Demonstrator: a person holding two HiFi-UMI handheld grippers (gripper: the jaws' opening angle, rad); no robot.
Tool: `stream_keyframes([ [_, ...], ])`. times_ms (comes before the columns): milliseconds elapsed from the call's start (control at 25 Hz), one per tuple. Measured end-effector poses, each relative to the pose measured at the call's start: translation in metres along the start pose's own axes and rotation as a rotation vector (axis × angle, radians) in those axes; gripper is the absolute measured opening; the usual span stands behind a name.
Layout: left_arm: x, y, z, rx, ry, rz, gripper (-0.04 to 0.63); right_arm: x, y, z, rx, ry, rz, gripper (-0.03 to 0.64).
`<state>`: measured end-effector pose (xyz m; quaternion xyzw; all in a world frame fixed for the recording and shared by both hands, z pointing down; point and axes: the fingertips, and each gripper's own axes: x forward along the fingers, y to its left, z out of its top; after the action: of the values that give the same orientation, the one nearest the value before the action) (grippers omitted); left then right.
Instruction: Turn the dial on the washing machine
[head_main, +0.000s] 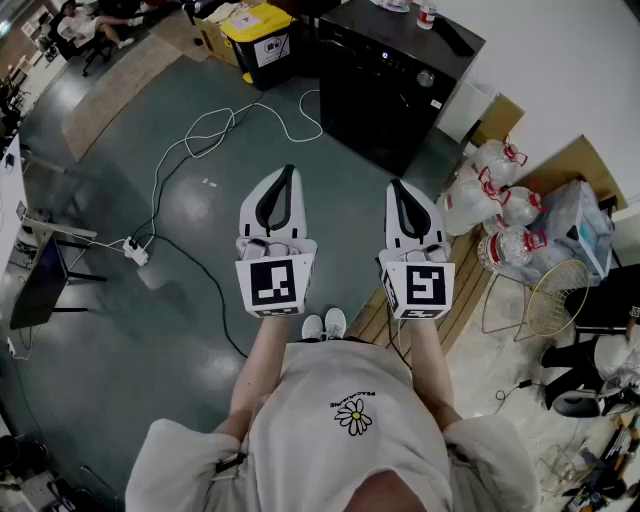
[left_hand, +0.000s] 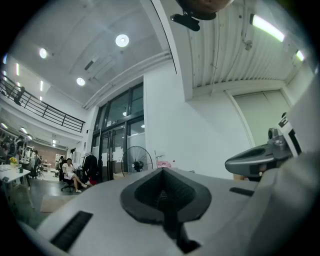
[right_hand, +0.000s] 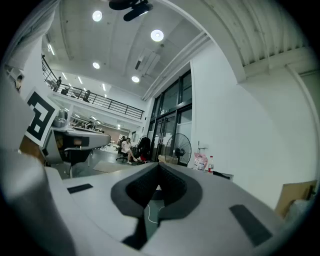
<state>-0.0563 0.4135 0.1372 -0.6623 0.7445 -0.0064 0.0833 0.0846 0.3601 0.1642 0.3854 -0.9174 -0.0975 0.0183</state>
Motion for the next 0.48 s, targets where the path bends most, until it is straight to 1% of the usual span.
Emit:
stream_keyframes([
  [320, 0.004, -0.004, -0.01, 0.003, 0.02, -0.007, -0.002, -0.003, -0.004, -0.012, 0.039, 0.017, 0.017, 0.003],
  [480, 0.007, -0.006, -0.014, 0.003, 0.021, -0.006, -0.002, -0.007, -0.011, -0.013, 0.045, -0.004, -0.001, 0.003],
])
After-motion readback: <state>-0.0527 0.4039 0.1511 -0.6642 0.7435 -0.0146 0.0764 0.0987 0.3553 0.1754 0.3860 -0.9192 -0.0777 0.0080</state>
